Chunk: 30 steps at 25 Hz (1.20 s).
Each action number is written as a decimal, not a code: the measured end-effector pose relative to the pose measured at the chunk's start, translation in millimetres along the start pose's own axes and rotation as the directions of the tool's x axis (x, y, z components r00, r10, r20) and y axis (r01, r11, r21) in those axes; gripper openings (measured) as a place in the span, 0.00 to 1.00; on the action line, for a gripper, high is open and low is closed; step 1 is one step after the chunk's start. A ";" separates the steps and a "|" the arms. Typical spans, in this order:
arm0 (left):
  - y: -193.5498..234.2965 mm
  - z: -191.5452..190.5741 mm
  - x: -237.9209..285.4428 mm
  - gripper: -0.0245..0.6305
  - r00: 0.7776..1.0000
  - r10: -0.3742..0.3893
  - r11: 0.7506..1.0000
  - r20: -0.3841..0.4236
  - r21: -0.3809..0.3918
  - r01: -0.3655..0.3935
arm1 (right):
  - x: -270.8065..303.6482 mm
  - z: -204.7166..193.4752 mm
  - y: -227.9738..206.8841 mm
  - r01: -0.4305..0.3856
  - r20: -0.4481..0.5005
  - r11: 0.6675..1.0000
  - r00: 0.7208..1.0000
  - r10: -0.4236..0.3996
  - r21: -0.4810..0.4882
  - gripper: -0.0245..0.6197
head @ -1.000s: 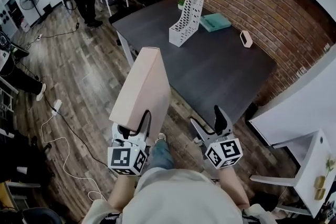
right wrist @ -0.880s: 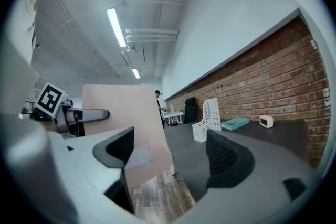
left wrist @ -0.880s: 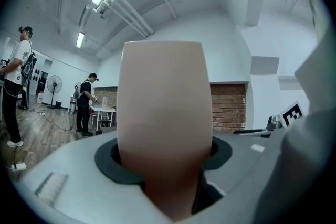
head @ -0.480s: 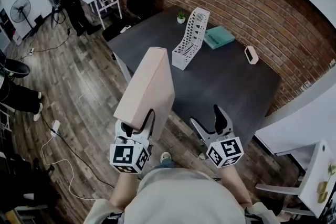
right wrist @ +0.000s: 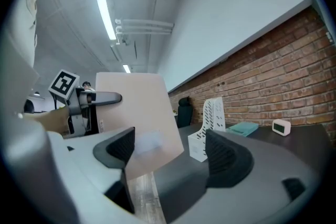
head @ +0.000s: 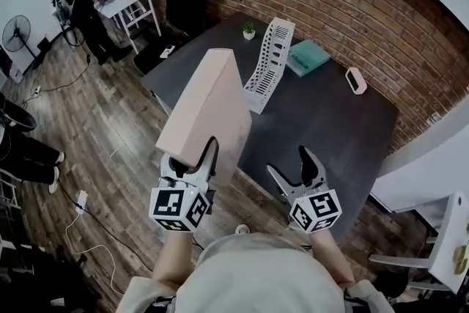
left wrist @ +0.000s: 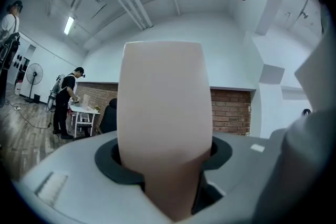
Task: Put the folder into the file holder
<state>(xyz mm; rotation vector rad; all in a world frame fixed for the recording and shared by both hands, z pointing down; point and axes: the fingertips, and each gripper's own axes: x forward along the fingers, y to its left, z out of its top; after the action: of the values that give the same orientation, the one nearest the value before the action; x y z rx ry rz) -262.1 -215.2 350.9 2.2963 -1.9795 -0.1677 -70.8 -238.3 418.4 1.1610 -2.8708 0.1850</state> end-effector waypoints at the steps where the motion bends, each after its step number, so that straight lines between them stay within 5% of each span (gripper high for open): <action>1: 2.6 3.7 9.5 0.44 1.000 -0.011 1.000 0.002 -0.001 0.011 | 4.2 -1.7 -2.1 0.009 -0.003 1.000 1.000 -0.009 0.002 0.67; 11: 6.0 34.1 114.5 0.44 0.989 -0.136 0.991 0.058 0.026 0.134 | 9.3 -18.1 -21.1 0.099 -0.063 0.995 0.993 -0.098 0.008 0.67; 21: 3.8 13.7 216.2 0.44 0.989 -0.144 0.990 0.020 0.009 0.144 | 30.0 -26.6 -60.2 0.103 -0.076 0.994 0.992 -0.101 0.029 0.67; 30: -8.8 13.6 276.2 0.44 0.984 -0.178 0.981 -0.006 0.081 0.178 | 62.0 -29.2 -95.7 0.096 -0.082 0.994 0.992 -0.092 0.048 0.67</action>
<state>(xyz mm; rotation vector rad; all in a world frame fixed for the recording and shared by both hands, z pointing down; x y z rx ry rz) -215.2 -487.3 332.0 2.5247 -1.8120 -0.1045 -49.1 -345.7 461.5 1.2645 -2.7512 0.2973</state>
